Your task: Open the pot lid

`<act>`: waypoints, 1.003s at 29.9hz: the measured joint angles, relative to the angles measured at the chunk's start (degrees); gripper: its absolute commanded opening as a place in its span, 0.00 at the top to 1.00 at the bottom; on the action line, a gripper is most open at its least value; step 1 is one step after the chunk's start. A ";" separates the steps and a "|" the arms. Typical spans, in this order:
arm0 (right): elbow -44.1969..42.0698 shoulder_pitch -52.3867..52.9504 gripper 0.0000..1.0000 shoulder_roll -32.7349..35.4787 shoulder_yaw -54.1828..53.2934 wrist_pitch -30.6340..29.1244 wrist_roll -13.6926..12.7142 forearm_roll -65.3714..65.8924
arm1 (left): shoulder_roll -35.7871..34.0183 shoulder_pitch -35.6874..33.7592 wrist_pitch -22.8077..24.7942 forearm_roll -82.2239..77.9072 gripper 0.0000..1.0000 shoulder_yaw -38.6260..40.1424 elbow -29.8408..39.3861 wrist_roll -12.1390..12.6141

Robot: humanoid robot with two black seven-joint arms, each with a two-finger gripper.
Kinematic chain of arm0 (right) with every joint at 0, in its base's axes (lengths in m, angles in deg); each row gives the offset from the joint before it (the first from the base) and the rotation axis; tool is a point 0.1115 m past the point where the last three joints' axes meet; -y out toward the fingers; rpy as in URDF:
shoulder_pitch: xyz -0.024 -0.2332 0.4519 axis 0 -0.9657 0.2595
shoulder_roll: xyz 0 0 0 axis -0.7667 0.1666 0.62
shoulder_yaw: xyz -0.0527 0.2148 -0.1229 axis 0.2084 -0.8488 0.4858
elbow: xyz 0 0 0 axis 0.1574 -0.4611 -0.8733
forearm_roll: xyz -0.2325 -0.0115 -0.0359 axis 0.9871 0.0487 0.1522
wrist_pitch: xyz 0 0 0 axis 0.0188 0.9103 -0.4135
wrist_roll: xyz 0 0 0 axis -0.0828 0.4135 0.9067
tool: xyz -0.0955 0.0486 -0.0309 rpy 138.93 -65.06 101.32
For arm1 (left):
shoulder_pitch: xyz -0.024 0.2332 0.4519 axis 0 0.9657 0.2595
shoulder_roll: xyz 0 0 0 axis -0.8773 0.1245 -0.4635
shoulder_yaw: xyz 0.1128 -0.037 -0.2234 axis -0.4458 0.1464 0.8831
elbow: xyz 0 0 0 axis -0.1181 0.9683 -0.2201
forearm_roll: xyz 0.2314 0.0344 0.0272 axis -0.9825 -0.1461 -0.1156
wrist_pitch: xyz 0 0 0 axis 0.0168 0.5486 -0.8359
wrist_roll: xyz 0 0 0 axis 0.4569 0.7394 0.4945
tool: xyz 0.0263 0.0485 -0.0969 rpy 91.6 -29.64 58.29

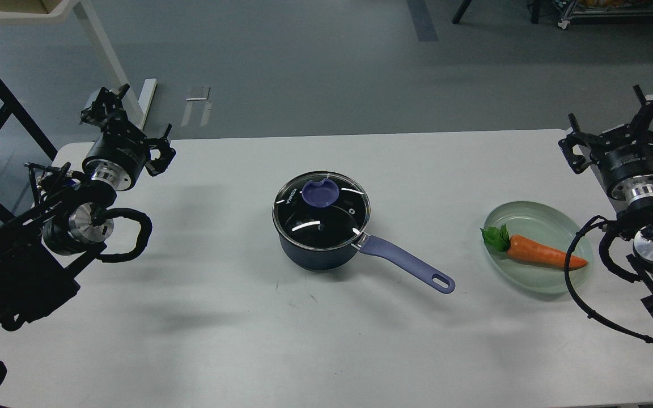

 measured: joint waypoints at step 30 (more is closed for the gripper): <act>13.37 10.80 0.00 15.64 22.55 3.69 -0.10 4.04 | -0.30 0.37 1.57 -0.63 0.01 -1.65 0.18 0.26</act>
